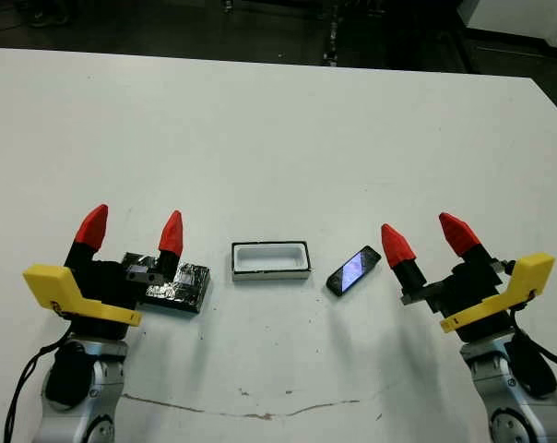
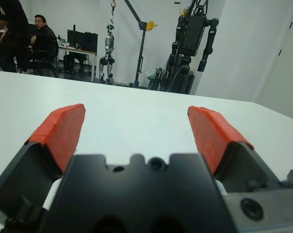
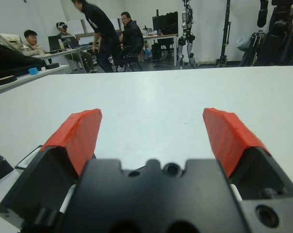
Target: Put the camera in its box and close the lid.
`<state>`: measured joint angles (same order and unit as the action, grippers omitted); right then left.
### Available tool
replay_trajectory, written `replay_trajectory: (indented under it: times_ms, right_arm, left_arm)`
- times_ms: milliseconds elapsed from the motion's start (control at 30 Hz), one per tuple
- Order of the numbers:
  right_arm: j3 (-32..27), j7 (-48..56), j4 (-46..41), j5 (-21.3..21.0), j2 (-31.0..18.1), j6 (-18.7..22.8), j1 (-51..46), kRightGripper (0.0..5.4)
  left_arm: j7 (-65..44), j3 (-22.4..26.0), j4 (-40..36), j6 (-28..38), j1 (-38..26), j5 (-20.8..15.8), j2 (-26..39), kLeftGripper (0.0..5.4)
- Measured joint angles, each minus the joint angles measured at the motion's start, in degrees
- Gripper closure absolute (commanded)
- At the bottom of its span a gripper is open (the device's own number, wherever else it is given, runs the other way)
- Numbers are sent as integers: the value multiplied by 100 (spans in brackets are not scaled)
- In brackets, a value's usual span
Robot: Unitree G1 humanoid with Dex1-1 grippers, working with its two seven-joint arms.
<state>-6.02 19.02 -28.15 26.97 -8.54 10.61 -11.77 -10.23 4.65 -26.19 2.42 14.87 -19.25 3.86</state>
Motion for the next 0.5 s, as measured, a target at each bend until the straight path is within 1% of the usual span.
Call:
replay_trajectory:
  times_ms: [333, 433, 500]
  right_arm:
    - [-4, 24, -15, 44, -57, 23, -7, 0]
    - [-98, 268, 29, 27, -375, 23, 52, 0]
    - [-255, 653, 217, -37, -827, 7, 317, 0]
  left_arm:
    - [-7, -16, 24, 13, 0, -1, -12, 2]
    - [-4, -31, 22, 13, 2, 18, -12, 2]
    - [5, -36, 19, 15, 9, 47, -17, 2]
